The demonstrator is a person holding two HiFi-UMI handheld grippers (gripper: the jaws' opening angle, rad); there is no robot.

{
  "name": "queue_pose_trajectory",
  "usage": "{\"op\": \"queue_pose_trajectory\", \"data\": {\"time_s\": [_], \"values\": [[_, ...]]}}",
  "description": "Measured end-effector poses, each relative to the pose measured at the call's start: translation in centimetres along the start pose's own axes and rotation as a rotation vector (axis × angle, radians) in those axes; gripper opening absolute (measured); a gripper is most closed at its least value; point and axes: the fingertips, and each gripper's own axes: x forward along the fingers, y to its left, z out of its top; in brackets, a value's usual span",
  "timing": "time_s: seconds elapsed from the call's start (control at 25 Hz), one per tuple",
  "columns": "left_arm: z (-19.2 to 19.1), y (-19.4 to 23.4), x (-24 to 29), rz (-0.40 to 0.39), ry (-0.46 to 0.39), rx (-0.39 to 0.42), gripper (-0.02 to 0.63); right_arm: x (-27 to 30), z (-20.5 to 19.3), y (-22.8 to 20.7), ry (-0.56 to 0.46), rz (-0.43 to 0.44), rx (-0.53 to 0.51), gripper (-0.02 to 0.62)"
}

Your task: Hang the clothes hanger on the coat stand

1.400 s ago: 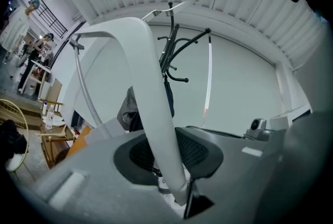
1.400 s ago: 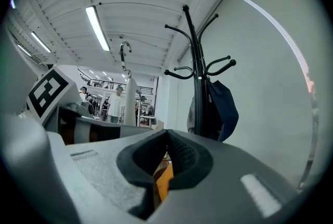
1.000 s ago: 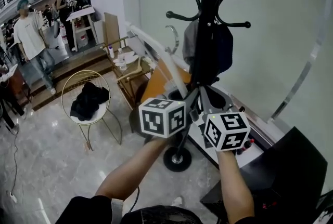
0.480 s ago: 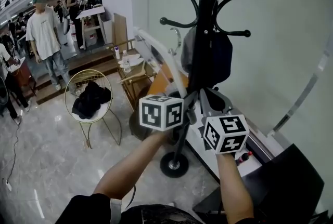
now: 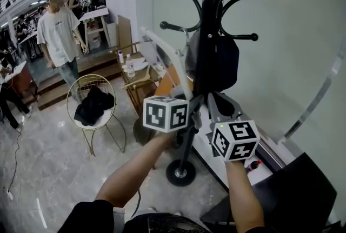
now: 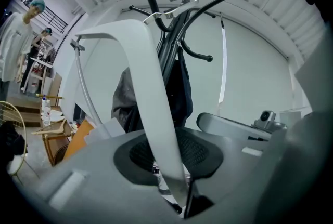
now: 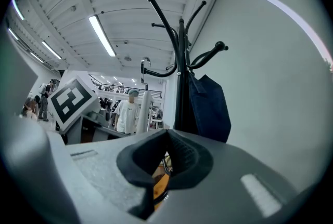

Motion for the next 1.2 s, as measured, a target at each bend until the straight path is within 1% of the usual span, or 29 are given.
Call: {"op": "queue_pose_trajectory", "data": {"time_s": [0.32,0.48,0.68,0.92,1.2], "values": [[-0.1,0.8,2.1,-0.038,0.033,0.004,0.101,1.2,-0.9,-1.3,0.016,-0.035,0.007,-0.006],[0.1,1.3,2.5,-0.048,0.045,0.021,0.102,1.7,-1.1,-1.5,0.018,-0.049,0.003,-0.006],[0.5,2.2,3.2,-0.064,0.046,0.030,0.101,2.8,-1.3,-1.8,0.019,-0.062,0.005,-0.006],[0.4,3.5,3.9,-0.074,0.063,0.016,0.101,4.1,-1.5,-2.1,0.024,-0.073,0.008,-0.006],[-0.4,4.1,4.2,-0.088,0.075,-0.006,0.103,4.8,-2.1,-1.9,0.036,-0.077,0.013,-0.006]]}}
